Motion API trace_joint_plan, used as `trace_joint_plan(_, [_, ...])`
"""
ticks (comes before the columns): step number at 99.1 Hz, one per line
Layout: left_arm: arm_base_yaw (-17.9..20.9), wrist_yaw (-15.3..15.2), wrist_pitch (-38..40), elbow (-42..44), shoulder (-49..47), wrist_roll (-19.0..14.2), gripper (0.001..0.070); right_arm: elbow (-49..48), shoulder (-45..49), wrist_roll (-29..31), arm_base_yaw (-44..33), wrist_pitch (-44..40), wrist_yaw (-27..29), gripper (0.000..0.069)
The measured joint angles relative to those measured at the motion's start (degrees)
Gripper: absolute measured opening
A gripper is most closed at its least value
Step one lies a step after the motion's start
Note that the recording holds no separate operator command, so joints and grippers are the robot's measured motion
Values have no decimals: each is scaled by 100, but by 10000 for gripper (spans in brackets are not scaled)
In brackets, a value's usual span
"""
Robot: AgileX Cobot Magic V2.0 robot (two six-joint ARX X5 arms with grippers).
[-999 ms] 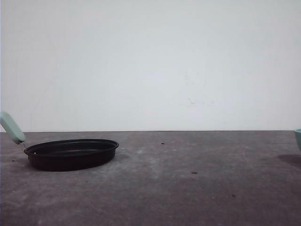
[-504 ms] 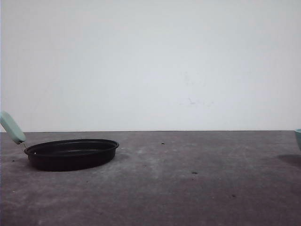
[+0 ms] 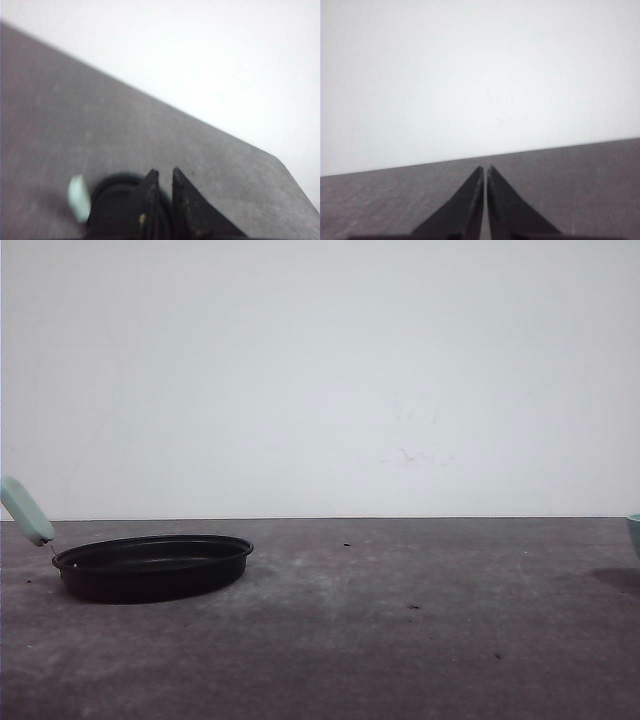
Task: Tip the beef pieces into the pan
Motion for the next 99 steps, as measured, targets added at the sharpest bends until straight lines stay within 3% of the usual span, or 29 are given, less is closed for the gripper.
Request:
trace_joint_plan(14, [0, 109, -249, 1491, 1226, 472, 22, 1434, 960, -238, 0, -772, 2, 10])
trace_joint_plan(33, [0, 474, -662, 3069, 2400, 743, 22, 3436, 2214, -581, 0, -1943, 0, 10])
trace_joint_plan(46, [0, 846, -699, 3580, 2743, 776, 25, 4291, 2789, -774, 0, -2437, 2, 10])
trace_joint_plan(60, [0, 1215, -789, 3613, 2813, 776, 43, 4507, 3010, -870, 0, -2559, 0, 37])
trace_joint_plan(67, [0, 1248, -876, 3613, 2820, 776, 137, 4507, 3056, -879, 0, -2616, 0, 169])
trace_joint_plan(76, [0, 1250, -931, 3613, 2820, 776, 376, 4507, 3132, -879, 0, -2675, 2, 411])
trace_joint_plan(86, [0, 1259, -933, 3613, 2820, 787, 606, 4507, 3217, -879, 0, -2699, 2, 578])
trace_joint_plan(93, [0, 1261, -933, 3613, 2835, 848, 684, 4507, 3294, -879, 0, -2702, 2, 660])
trace_joint_plan(99, [0, 1261, -951, 3613, 2872, 901, 692, 4507, 3370, -885, 0, -2712, 2, 684])
